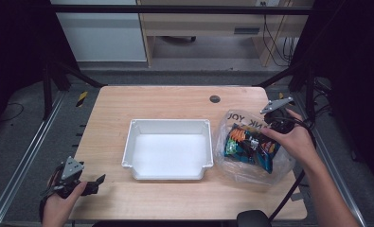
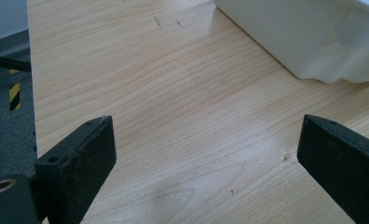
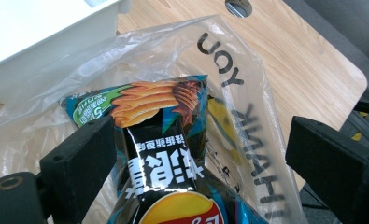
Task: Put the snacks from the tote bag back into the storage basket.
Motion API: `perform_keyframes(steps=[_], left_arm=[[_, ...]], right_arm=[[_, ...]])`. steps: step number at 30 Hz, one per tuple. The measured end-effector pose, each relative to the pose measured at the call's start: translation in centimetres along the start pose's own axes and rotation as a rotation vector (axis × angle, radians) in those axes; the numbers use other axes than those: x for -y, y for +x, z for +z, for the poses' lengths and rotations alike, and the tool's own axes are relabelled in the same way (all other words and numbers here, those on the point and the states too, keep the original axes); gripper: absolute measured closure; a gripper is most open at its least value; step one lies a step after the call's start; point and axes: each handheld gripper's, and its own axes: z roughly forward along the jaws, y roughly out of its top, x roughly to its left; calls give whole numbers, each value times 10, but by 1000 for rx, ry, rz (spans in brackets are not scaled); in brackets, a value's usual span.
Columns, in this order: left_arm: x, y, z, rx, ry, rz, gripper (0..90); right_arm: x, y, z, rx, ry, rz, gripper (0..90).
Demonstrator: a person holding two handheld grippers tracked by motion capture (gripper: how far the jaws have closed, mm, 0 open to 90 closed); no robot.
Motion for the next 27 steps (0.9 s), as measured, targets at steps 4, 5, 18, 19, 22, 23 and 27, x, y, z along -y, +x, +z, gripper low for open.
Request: perform_keyframes(steps=[4,5,18,19,22,23,27], left_arm=[[1,3,-2,-21,-7,-6,41],[2,4,-2,-27,-9,-12,41],[8,12,-6,-37,-8,-48,40],[7,12,-6,-36,-11,-48,40],[5,12,-6,-25,-11,-46,40],[5,11,-5,-21,-14,-45,40],[4,7,-3,-10,-4,-25,40]], right_arm=[[1,-3,11,-10,42,-9,75],[0,-4,13,-6,47,-11,74],[-8,3,25,-44,78,-51,65],[-8,4,25,-45,82,-58,66],[-8,6,28,-49,89,-69,67],[-9,6,29,-52,94,-71,67],[-8,9,36,-67,129,-106,68]])
